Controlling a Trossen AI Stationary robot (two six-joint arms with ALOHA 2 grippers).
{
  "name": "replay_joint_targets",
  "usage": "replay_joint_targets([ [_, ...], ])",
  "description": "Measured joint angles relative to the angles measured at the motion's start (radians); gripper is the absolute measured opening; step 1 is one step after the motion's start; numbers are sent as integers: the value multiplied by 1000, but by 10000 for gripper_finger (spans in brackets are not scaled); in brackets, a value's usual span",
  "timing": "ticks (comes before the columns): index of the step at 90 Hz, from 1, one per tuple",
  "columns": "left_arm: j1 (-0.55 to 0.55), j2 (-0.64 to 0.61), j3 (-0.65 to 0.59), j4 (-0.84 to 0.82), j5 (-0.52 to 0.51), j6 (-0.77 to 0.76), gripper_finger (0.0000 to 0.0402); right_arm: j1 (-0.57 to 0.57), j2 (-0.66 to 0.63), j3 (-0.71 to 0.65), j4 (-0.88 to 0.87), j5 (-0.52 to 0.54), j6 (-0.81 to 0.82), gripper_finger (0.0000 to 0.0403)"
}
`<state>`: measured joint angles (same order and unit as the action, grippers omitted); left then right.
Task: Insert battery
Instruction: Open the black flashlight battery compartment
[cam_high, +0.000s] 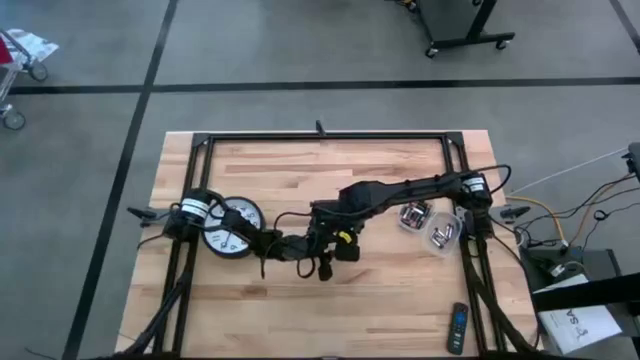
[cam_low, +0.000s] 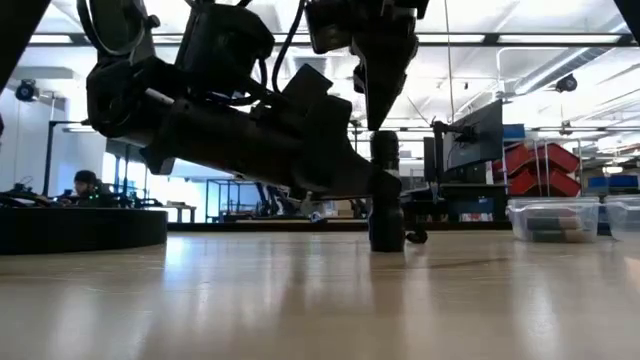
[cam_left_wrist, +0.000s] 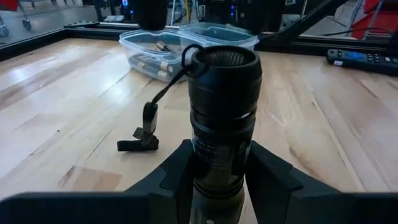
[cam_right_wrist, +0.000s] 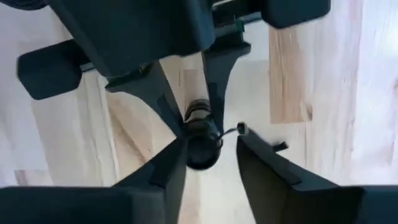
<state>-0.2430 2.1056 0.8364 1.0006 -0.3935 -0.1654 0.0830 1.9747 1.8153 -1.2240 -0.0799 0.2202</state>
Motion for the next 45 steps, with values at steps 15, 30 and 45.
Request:
replay_joint_targets([
  [15, 0, 0, 0, -4, -1, 0, 102, 9, 4, -9, -17, 2, 51, 180],
  [30, 0, 0, 0, -4, -4, 0, 104, 11, 24, -13, 7, 4, 58, 191],
  [45, 0, 0, 0, -6, -6, 0, 102, 11, 42, -18, 9, 5, 67, 183],
])
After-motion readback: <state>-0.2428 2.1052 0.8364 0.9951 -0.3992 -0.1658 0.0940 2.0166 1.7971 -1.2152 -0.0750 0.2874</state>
